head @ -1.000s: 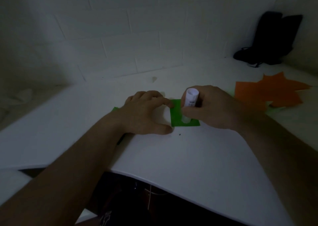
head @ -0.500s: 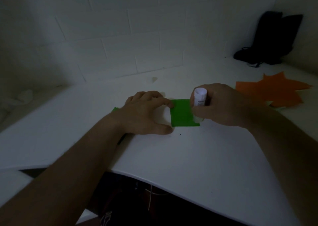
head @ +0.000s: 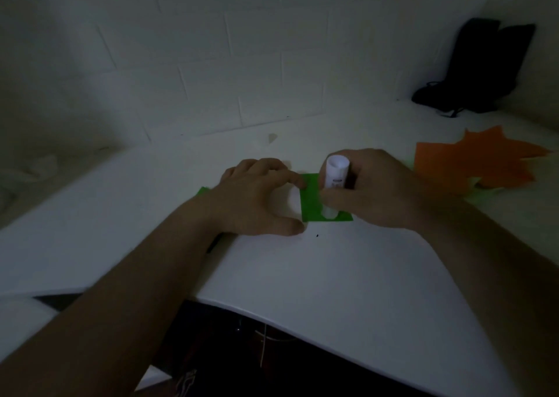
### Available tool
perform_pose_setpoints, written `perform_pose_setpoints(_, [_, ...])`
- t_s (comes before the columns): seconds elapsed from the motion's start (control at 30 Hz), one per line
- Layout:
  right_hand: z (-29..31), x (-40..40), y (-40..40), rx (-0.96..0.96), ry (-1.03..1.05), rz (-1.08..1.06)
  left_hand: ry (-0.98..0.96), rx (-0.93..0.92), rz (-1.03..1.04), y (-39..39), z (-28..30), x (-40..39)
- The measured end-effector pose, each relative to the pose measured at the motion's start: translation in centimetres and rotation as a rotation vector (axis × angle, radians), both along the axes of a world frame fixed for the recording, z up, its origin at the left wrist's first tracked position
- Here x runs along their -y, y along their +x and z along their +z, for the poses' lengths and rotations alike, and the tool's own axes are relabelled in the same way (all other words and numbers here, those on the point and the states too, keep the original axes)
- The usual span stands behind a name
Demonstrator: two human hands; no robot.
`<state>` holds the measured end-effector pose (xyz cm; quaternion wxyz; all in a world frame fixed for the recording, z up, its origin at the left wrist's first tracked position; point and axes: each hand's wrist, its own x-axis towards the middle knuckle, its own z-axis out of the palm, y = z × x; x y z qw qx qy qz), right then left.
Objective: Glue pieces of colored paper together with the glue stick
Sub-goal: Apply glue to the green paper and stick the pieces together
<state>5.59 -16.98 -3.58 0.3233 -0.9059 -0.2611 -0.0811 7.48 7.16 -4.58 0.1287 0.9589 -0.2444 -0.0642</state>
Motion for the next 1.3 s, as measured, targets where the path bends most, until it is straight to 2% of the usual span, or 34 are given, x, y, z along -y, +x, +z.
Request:
perform_pose_setpoints(0.63, [-0.4,-3.1,-0.6,-0.121,0.118,0.053,0.035,0.011,0.001,0.6,-0.4,0.1])
perform_pose_setpoints(0.73, [-0.4,-3.5,-0.7,-0.111,0.136,0.041,0.020,0.006,-0.015,0.6,-0.3,0.0])
perform_pose_setpoints(0.9, [0.5,-2.6,-0.5,-0.093,0.286,-0.073,0.045,-0.004,-0.010,0.2,0.0,-0.1])
perform_pose_setpoints(1.1, [0.1,-1.8,-0.7,-0.115,0.117,-0.010,0.048,-0.001,-0.006,0.1,0.1,0.0])
perform_pose_setpoints(1.3, [0.2,-1.3,-0.4,-0.106,0.067,0.015,0.039,-0.015,0.000,-0.1,0.3,-0.1])
